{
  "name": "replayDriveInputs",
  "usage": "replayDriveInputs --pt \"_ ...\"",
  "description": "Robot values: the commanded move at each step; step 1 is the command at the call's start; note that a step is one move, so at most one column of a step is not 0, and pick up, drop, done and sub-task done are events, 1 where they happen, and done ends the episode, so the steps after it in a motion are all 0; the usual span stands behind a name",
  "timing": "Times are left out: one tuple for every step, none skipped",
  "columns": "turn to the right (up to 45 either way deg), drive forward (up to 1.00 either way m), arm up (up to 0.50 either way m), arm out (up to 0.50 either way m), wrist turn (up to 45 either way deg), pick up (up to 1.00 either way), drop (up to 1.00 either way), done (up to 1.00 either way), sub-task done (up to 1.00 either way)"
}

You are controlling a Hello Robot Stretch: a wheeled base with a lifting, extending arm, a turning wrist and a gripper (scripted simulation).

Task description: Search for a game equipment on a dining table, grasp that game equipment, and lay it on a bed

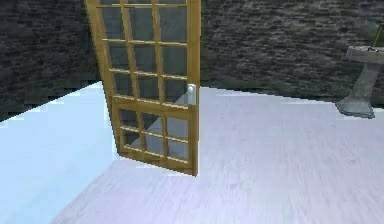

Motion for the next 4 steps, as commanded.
replayDriveInputs --pt "0.0 0.55 0.0 0.0 0.0 0.0 0.0 0.0 0.0" --pt "-45.0 0.0 0.0 0.0 0.0 0.0 0.0 0.0 0.0" --pt "-33.0 0.0 0.0 0.0 0.0 0.0 0.0 0.0 0.0" --pt "0.0 1.0 0.0 0.0 0.0 0.0 0.0 0.0 0.0"
